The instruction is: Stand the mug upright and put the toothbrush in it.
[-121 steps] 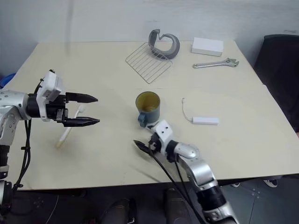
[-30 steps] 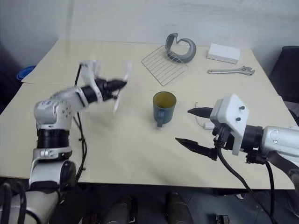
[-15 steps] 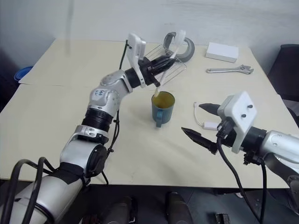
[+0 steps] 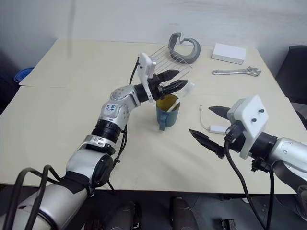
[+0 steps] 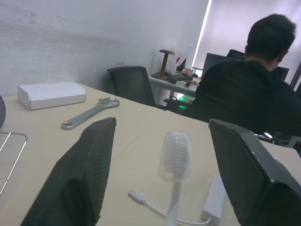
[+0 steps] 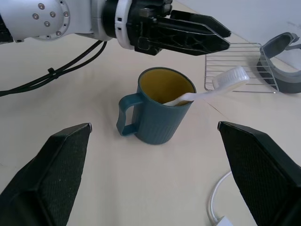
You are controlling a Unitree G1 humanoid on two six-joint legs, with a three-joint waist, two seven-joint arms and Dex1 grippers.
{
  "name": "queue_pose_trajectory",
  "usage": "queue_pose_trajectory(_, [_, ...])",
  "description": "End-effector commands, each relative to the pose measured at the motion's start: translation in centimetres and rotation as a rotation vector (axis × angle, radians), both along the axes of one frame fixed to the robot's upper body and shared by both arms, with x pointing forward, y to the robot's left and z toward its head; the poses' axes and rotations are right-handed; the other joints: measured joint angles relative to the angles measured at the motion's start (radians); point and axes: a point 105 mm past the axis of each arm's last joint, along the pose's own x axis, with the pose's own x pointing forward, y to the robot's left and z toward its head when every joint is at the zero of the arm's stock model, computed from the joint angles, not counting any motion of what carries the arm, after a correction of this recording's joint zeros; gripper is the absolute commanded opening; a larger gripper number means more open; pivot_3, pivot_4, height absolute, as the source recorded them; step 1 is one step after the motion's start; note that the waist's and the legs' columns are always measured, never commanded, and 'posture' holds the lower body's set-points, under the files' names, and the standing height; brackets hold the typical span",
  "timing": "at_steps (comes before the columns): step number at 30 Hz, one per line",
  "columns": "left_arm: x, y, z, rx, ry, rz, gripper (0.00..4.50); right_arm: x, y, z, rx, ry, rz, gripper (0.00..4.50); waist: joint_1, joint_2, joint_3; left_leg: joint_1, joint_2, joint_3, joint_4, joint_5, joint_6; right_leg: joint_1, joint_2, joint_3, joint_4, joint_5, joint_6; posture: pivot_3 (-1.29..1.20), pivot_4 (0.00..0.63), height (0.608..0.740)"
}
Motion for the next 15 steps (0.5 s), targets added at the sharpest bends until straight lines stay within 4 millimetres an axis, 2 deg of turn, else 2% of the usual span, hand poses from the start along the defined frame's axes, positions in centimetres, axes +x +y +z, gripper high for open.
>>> queue_pose_trajectory(1, [-1.9, 3.5, 3.4, 0.003, -0.101, -0.03, 4.32, 0.1, -0.4, 0.7, -0.004, -0.034, 0.007, 4.5, -0.003, 0.0, 0.0, 0.001, 0.0, 0.0, 0.0, 0.0, 0.0, 0.0, 0.0, 0.001, 0.001, 0.0, 0.0, 0.0, 0.15, 0.74])
queue_pose_trajectory(2, [-2.4, 5.2, 3.6, 0.053, -0.122, -0.034, 4.49, 0.2, -0.6, 0.7, -0.005, -0.021, 0.011, 4.5, -0.006, 0.001, 0.001, 0.002, 0.0, 0.0, 0.0, 0.0, 0.0, 0.0, 0.001, 0.001, 0.001, 0.0, 0.0, 0.0, 0.15, 0.74])
queue_pose_trajectory(4, [-3.4, 7.8, 3.6, 0.166, -0.147, -0.042, 4.49, 0.3, -1.1, 0.6, -0.005, -0.001, 0.017, 4.5, -0.017, 0.002, 0.001, 0.003, 0.001, 0.0, -0.001, 0.0, 0.0, 0.0, 0.002, 0.003, 0.003, 0.0, 0.0, 0.0, 0.15, 0.74])
queue_pose_trajectory(8, [-5.2, 14.1, 2.6, 0.465, -0.195, -0.04, 4.49, 0.7, -2.5, 0.4, -0.025, 0.034, 0.014, 4.5, -0.022, 0.002, 0.001, 0.005, 0.001, 0.0, -0.001, 0.0, 0.0, 0.001, 0.001, 0.002, 0.006, -0.001, -0.003, 0.0, 0.15, 0.74])
queue_pose_trajectory(11, [-6.5, 19.6, 1.6, 0.688, -0.161, -0.002, 4.49, 1.0, -3.5, 0.3, -0.034, 0.053, 0.009, 4.5, -0.023, 0.002, 0.001, 0.005, 0.001, 0.0, 0.0, 0.0, 0.0, 0.001, 0.0, 0.001, 0.006, -0.004, -0.006, 0.0, 0.15, 0.74])
queue_pose_trajectory(15, [-7.2, 22.6, 0.7, 0.811, -0.128, 0.047, 4.49, 1.3, -3.9, 0.0, -0.029, 0.075, 0.016, 4.5, -0.022, 0.002, 0.001, 0.005, 0.001, 0.0, 0.0, 0.0, 0.0, 0.001, -0.002, 0.001, 0.005, -0.007, -0.012, 0.0, 0.15, 0.74])
